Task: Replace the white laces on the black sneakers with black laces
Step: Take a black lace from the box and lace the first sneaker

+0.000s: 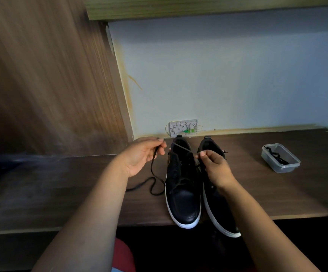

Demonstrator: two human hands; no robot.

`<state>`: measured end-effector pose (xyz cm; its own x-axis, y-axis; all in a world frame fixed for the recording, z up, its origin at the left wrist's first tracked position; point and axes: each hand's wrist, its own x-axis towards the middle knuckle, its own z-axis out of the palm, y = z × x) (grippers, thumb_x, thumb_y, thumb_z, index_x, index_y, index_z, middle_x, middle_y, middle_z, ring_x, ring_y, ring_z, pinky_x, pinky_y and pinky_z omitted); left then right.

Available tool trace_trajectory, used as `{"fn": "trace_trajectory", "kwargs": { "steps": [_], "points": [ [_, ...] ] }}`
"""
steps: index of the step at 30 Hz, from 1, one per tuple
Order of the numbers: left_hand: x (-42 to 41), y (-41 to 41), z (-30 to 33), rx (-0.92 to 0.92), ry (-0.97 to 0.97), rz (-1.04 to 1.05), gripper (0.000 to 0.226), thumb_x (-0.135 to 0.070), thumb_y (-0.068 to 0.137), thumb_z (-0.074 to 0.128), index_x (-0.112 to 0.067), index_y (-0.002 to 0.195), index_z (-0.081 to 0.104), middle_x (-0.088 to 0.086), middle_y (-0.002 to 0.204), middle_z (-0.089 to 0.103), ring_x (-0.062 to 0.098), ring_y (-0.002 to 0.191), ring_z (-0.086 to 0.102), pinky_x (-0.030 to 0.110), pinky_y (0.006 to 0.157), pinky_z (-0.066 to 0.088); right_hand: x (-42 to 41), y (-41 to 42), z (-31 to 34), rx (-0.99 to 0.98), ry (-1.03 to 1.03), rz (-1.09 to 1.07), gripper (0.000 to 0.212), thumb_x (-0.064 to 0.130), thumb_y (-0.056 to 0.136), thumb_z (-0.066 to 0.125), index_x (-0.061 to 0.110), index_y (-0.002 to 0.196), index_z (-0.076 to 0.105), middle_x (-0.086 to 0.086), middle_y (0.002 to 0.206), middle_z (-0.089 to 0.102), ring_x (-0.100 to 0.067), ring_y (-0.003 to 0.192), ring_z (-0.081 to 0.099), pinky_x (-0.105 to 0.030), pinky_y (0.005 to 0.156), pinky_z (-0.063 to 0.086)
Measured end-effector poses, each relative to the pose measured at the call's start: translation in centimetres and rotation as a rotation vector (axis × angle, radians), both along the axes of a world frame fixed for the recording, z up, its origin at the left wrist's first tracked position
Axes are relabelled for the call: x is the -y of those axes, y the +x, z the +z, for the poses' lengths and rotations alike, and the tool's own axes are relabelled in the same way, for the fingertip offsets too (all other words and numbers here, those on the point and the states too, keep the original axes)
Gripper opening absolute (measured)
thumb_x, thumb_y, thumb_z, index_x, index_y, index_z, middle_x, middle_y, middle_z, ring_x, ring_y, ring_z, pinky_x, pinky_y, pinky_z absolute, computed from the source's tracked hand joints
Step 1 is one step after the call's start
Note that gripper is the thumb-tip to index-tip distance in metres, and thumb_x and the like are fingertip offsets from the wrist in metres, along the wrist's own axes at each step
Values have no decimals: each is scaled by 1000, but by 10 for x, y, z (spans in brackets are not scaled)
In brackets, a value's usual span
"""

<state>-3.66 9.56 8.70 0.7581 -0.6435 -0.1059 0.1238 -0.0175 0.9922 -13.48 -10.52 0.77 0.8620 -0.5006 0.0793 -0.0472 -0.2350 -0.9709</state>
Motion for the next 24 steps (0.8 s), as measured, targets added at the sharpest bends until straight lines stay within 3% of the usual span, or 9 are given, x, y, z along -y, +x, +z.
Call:
{"fn": "trace_trajectory", "kwargs": {
  "steps": [3,6,9,11,13,18,21,24],
  "points": [
    [6,-5,-5,63,95,-69,23,-16,94,56,-16,77,71,2,76,64,14,77,56,29,73,36,-14,-2,10,70,-331,88,24,39,99,46,29,107,67,11,108,62,-9,104,48,-30,97,34],
    [16,-13,-6,83,141,-153,21,-16,94,56,-13,79,69,1,73,65,15,79,57,30,78,37,-31,2,16,261,-398,216,23,44,96,46,32,88,64,18,94,63,-7,100,56,-37,97,38],
    [12,-10,-3,22,95,-100,22,-15,94,56,-16,76,69,0,74,63,12,74,59,27,80,41,-21,3,9,262,-156,94,26,35,96,52,29,74,65,16,78,63,-9,82,58,-35,83,43],
    [6,-3,-2,-39,45,-34,20,-14,94,55,-15,77,67,-2,72,61,10,70,58,26,79,42,-7,0,8,191,66,-55,27,28,95,57,26,71,69,12,74,67,-9,78,60,-35,83,48],
    [-1,2,-2,-106,-3,25,19,-15,95,53,-14,79,64,-4,68,59,10,68,56,26,79,42,8,-2,8,86,87,-164,25,30,93,59,29,71,72,8,77,71,-16,84,66,-40,86,53],
    [-4,8,-1,-337,-318,235,17,-22,95,52,-16,82,61,-7,66,54,8,66,50,24,76,43,13,-4,11,34,-317,-212,27,31,95,53,35,73,67,3,83,68,-28,94,59,-40,89,47],
    [-2,14,-2,-400,-531,407,14,-24,93,57,-16,82,60,-5,71,55,8,71,51,22,77,44,11,-3,3,-37,-422,-142,23,33,96,53,30,83,72,1,89,68,-27,100,53,-35,92,42],
    [0,16,-5,-467,-730,485,14,-20,91,61,-13,79,58,2,81,62,16,85,62,25,87,51,6,-3,-2,-74,-470,2,18,39,92,60,29,85,74,6,84,65,-27,96,55,-31,81,42]
  ]
}}
